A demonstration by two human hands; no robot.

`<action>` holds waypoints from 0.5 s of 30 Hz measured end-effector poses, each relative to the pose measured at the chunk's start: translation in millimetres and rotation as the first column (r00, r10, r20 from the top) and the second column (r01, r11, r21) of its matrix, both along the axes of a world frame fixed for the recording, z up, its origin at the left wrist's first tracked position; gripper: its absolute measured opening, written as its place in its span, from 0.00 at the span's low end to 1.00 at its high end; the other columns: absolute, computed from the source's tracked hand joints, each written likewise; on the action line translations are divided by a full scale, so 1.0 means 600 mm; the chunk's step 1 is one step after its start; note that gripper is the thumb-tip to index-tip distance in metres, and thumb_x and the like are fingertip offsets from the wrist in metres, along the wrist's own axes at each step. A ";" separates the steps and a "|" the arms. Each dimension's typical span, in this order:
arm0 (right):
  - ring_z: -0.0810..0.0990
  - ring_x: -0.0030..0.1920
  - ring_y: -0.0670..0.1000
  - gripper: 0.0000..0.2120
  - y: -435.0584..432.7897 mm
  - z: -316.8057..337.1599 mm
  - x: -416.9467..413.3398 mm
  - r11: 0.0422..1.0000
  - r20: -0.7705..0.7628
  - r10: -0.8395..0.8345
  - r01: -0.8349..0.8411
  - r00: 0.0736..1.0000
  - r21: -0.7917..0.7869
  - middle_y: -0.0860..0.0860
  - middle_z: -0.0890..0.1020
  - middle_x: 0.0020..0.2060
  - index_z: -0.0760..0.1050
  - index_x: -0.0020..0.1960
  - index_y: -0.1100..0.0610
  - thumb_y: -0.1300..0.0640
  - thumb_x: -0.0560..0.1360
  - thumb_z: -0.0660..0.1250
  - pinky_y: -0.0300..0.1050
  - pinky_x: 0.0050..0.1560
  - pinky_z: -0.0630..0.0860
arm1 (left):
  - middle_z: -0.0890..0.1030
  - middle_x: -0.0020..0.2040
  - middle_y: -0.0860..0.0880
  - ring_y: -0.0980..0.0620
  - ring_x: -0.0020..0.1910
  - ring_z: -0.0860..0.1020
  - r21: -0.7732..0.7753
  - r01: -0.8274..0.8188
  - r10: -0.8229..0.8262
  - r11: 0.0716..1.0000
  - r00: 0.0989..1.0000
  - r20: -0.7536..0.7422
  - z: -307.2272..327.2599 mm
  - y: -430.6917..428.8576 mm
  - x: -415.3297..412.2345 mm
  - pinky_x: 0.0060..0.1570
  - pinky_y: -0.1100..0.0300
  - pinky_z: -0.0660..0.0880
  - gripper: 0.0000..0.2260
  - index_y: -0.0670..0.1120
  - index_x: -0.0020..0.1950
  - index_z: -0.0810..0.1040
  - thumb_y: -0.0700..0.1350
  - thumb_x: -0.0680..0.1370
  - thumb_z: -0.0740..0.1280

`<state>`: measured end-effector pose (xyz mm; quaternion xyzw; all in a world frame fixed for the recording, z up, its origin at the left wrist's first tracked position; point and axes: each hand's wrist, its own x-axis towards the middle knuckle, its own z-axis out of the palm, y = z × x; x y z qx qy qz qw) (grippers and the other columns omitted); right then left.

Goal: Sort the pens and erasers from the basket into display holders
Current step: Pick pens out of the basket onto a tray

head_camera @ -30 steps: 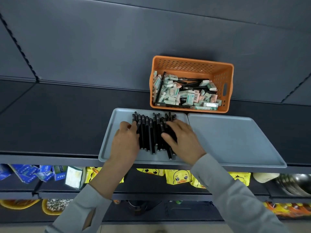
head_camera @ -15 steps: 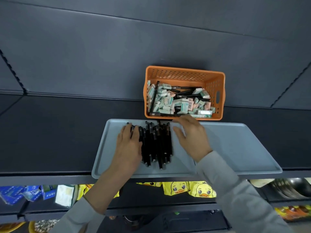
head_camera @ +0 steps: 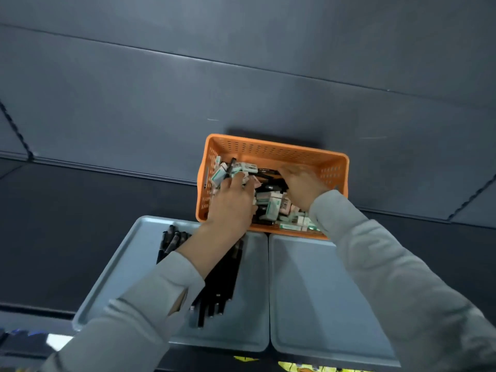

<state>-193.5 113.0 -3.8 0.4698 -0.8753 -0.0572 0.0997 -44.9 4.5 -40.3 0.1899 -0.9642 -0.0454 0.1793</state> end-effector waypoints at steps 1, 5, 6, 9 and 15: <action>0.69 0.67 0.59 0.27 -0.005 0.000 -0.008 1.000 -0.005 -0.004 0.004 1.000 0.010 0.56 0.72 0.68 0.65 0.71 0.58 0.66 0.73 0.62 0.51 0.68 0.65 | 0.65 0.70 0.43 0.39 0.66 0.66 -0.020 -0.023 0.023 1.000 1.000 0.007 -0.001 0.000 -0.005 0.64 0.45 0.70 0.26 0.47 0.73 0.65 0.47 0.76 0.67; 0.68 0.64 0.58 0.20 -0.014 0.003 -0.025 0.997 0.006 -0.024 0.024 1.000 0.071 0.56 0.72 0.64 0.74 0.65 0.59 0.55 0.74 0.65 0.53 0.67 0.65 | 0.64 0.71 0.45 0.40 0.66 0.67 -0.033 -0.077 0.077 0.997 0.997 -0.003 -0.005 0.006 -0.016 0.63 0.46 0.71 0.27 0.51 0.73 0.64 0.48 0.76 0.68; 0.67 0.64 0.58 0.20 -0.013 0.002 -0.028 0.997 0.012 -0.015 0.014 1.000 0.078 0.55 0.71 0.64 0.75 0.63 0.59 0.53 0.74 0.65 0.53 0.67 0.65 | 0.63 0.72 0.46 0.40 0.67 0.66 -0.032 -0.090 0.090 0.995 0.996 -0.003 -0.005 0.008 -0.017 0.64 0.46 0.71 0.27 0.51 0.73 0.64 0.48 0.76 0.68; 0.67 0.64 0.58 0.21 -0.004 0.004 -0.035 0.997 0.089 0.040 -0.046 0.995 0.066 0.54 0.72 0.64 0.72 0.64 0.55 0.50 0.73 0.65 0.52 0.64 0.65 | 0.61 0.73 0.45 0.40 0.69 0.62 -0.047 -0.148 0.149 0.988 0.989 0.005 -0.010 0.014 -0.020 0.67 0.46 0.68 0.28 0.51 0.75 0.61 0.48 0.77 0.67; 0.73 0.61 0.55 0.16 0.002 0.005 -0.041 0.991 0.176 0.123 -0.129 0.977 0.022 0.54 0.77 0.57 0.74 0.56 0.56 0.51 0.72 0.68 0.48 0.59 0.71 | 0.56 0.74 0.41 0.37 0.71 0.62 0.070 -0.252 0.249 0.965 0.968 0.043 -0.017 0.022 -0.029 0.68 0.41 0.66 0.38 0.51 0.77 0.50 0.43 0.75 0.70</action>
